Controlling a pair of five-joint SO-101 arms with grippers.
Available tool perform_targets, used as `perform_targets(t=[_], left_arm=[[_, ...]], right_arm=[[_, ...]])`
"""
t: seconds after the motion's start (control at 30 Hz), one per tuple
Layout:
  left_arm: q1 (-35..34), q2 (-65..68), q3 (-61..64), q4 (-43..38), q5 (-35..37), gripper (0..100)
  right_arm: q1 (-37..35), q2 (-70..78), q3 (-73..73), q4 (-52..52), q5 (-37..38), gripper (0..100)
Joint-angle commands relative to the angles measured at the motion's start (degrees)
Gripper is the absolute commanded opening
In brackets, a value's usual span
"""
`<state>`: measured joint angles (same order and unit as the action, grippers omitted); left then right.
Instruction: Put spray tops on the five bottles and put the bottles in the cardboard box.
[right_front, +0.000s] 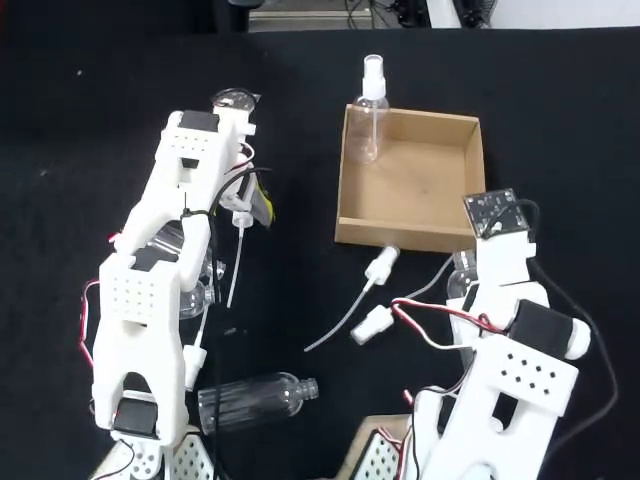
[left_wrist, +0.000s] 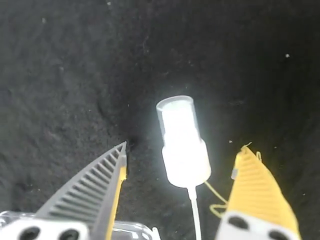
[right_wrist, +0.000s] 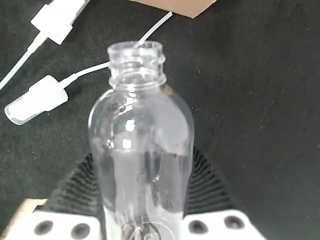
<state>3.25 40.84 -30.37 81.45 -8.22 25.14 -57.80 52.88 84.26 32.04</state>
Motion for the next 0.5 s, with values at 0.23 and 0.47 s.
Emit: perform_targets(t=[0.23,0.47], left_arm=[[-0.57,1.49,-3.30,-0.26,-5.10,23],[1.27,1.58,-3.56,0.35,-4.66,5]], right_arm=[[-0.79,-1.89,-0.40,-0.09,-0.35,1.1],[-0.79,-1.89,-0.40,-0.09,-0.35,1.1]])
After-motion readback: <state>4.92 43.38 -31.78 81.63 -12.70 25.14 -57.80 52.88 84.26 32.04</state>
